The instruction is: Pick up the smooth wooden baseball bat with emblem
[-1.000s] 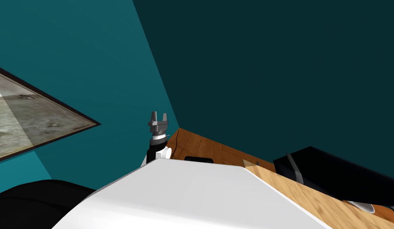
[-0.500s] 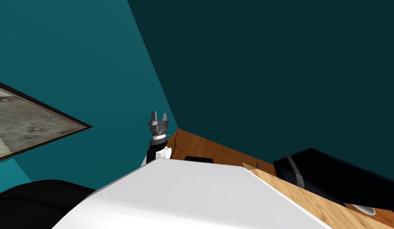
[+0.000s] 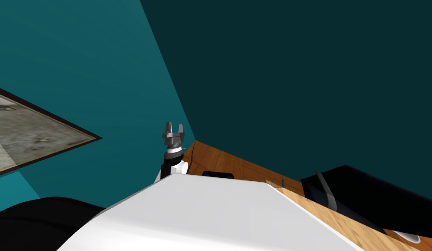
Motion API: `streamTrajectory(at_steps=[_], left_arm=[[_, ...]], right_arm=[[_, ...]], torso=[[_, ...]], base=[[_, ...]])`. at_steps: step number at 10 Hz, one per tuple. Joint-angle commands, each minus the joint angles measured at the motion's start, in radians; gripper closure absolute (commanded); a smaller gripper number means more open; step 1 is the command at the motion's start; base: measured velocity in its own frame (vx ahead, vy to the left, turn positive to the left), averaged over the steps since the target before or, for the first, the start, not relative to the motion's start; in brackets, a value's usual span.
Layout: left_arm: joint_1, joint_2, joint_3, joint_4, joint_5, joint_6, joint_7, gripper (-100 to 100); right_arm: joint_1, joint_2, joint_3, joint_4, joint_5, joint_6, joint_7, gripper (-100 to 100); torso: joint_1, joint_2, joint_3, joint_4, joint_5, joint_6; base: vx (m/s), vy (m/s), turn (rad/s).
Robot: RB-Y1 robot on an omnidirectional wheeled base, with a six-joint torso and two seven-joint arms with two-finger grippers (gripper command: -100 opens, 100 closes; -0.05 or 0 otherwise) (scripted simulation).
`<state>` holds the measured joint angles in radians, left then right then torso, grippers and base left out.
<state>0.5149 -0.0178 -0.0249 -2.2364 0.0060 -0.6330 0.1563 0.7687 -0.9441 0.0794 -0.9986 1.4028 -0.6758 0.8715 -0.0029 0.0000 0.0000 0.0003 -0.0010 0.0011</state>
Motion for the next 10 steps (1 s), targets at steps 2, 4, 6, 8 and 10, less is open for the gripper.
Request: streamTrajectory(at_steps=[2,4,6,8,10], left_arm=[[0.0,0.0,0.0,0.0,0.0,0.0,0.0,0],[0.0,0.0,0.0,0.0,0.0,0.0,0.0,0],[0.0,0.0,0.0,0.0,0.0,0.0,0.0,0],[0.0,0.0,0.0,0.0,0.0,0.0,0.0,0],[0.0,0.0,0.0,0.0,0.0,0.0,0.0,0]], right_arm=[[-0.008,0.017,0.013,0.008,0.005,0.017,-0.002,-100],[-0.009,0.018,0.015,0.008,0.006,0.021,-0.003,100],[-0.009,0.018,0.015,0.008,0.006,0.02,-0.002,100],[-0.009,0.018,0.015,0.008,0.006,0.02,-0.002,0],[0.009,-0.026,-0.016,-0.014,-0.003,-0.02,-0.005,100]], torso=[[-0.001,0.0,0.0,0.0,0.0,0.0],[0.002,0.0,0.0,0.0,0.001,0.0],[0.002,-0.001,0.0,0.0,0.001,0.0],[0.002,-0.001,0.0,0.0,0.0,0.0],[0.004,-0.001,-0.001,0.0,0.001,0.001]], base=[[-0.006,-0.038,0.034],[0.0,0.0,0.0],[0.0,0.0,0.0],[0.0,0.0,0.0],[0.013,0.046,-0.108]])
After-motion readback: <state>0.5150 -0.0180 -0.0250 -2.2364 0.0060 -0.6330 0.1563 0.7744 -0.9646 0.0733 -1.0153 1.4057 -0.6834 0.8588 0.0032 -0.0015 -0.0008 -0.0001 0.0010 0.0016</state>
